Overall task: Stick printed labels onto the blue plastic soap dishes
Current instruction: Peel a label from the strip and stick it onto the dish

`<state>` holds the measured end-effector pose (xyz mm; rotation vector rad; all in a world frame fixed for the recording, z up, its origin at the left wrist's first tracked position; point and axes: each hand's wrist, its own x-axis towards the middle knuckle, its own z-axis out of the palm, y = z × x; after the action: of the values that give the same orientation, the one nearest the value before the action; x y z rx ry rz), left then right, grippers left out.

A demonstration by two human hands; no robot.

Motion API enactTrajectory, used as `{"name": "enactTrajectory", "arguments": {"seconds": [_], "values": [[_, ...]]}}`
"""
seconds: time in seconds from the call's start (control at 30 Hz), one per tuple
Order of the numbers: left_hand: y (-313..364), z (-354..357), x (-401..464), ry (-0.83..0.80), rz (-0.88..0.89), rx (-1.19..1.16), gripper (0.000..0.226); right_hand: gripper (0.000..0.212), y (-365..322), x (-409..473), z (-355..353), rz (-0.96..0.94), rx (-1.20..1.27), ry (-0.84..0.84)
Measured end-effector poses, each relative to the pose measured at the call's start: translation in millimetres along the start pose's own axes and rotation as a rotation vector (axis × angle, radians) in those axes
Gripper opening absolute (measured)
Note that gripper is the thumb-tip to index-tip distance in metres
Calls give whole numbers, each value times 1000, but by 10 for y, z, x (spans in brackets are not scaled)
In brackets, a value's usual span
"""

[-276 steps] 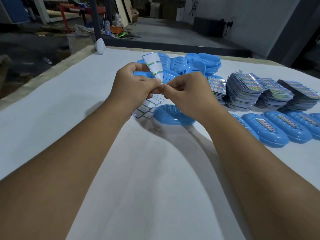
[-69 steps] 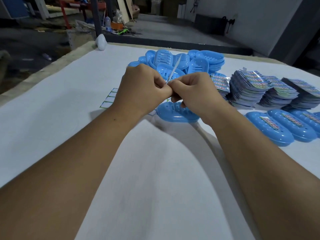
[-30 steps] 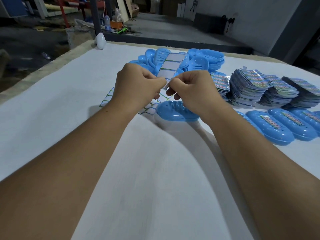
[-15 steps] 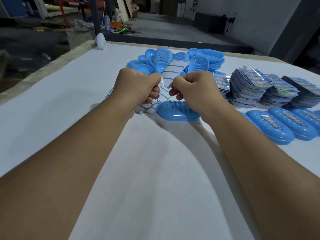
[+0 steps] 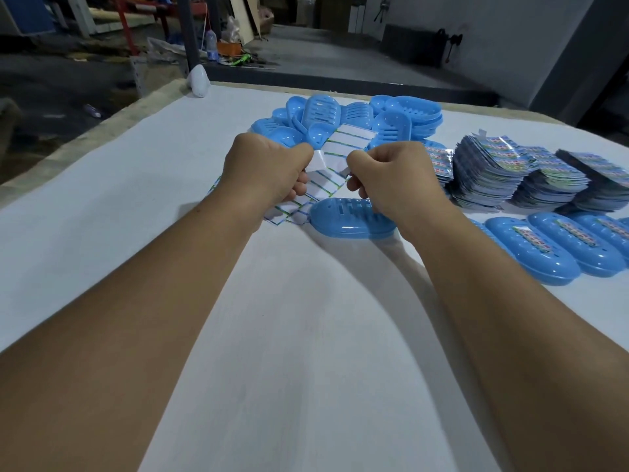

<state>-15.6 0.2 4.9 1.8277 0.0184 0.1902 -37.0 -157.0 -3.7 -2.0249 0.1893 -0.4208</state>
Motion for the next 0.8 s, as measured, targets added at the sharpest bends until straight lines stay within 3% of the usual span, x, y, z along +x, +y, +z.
{"name": "enactTrajectory", "arguments": {"seconds": [0.23,0.4,0.67,0.8], "values": [[-56,-58,72,51,22,95,23,31,-2,11,-54,-38,-115,71],[-80,-105,57,131,173,296,33,35,2,10,-80,-99,-242,99],[-77,-184,84,201,242,394,34,31,30,38,-109,-81,-370,140],[-57,-202,80,212,239,374,33,32,38,45,-91,-81,-418,55]]}}
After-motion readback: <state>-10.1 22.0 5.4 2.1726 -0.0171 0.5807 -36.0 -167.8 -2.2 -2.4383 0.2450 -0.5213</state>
